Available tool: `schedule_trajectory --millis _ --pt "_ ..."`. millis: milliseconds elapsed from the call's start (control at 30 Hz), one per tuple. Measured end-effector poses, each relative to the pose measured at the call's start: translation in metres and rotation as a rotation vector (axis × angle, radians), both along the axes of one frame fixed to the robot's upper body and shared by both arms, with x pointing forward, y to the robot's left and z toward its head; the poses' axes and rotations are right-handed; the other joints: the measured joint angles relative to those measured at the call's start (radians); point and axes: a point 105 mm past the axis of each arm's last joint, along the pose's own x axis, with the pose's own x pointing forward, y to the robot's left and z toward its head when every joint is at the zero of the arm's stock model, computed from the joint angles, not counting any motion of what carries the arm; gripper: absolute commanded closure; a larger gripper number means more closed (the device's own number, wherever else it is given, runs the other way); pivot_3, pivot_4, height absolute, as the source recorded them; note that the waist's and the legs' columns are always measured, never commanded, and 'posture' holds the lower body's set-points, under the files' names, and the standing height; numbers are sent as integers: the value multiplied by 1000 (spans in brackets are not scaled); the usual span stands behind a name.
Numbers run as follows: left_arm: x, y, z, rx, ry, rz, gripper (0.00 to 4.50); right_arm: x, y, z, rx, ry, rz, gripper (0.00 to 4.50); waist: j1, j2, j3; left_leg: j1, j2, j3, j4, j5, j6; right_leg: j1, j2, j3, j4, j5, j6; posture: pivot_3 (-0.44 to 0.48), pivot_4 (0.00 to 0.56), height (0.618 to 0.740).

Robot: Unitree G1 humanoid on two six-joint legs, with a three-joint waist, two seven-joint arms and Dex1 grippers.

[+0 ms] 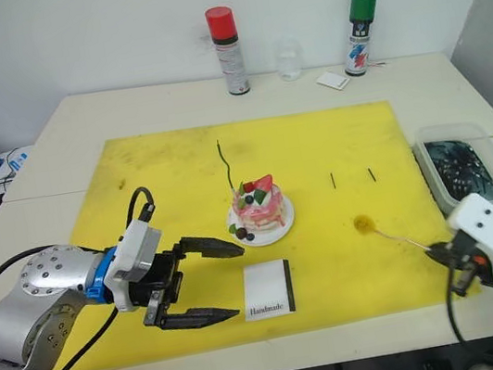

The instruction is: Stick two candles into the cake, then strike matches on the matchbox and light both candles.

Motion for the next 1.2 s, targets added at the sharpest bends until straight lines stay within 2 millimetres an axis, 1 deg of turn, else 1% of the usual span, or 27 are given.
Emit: schedule_trajectory --millis 33,133,233,400,567,700,800,900,1000,1133,1200 --pt "0 -1 1 -3 5 2 0 -4 -9 -2 -12 20 11 4486 0 0 0 0 0 0 0 0 0 0 0 0 0 0 0 0 150 740" --pt "-1 -2 1 -7 10 3 0 -12 -26 -10 -30 59 39 4486 -1 0 0 2 0 0 0 0 0 2 0 0 -1 0 1 0 150 740" --pt "-3 -4 2 -5 7 -2 0 -16 -36 -15 -34 71 52 4486 -3 0 0 5 0 1 0 0 0 5 0 1 -1 0 1 0 150 740" --pt "-3 -4 1 -3 17 6 0 -18 -32 -21 14 75 59 4486 -4 0 0 12 1 1 -1 0 0 11 0 2 -1 0 0 0 150 740" --pt "-3 -3 0 -1 21 9 0 -7 -25 -17 43 31 72 4486 -3 0 0 13 0 2 -1 0 0 11 0 3 -1 0 1 0 150 740" --pt "-2 -3 0 -2 19 13 0 -5 -18 -27 62 52 79 4486 -3 0 0 12 0 2 -1 0 0 11 0 3 -1 0 1 0 150 740" --pt "-2 -3 0 -2 19 14 0 -6 -19 -34 66 76 71 4486 -3 0 0 12 0 2 -1 0 0 11 0 3 -2 0 1 0 150 740" --pt "-2 -3 0 -1 19 15 0 -4 -20 -37 60 77 64 3763 -3 0 0 12 0 2 -1 0 0 11 0 3 -2 0 1 0 150 740" --pt "-2 -3 0 0 18 16 0 -5 -20 -42 63 95 62 2699 -3 0 0 12 0 2 -1 0 0 11 0 3 -2 0 1 0 150 740" --pt "-2 0 -1 5 18 27 0 -4 -20 -41 63 94 66 1258 -3 0 0 12 0 2 -1 0 0 11 0 3 -2 0 1 0 150 740" --pt "-3 1 -3 11 21 32 0 -4 -20 -38 63 102 76 1258 -3 0 0 12 0 2 -1 0 0 11 0 3 -2 0 1 0 150 740"
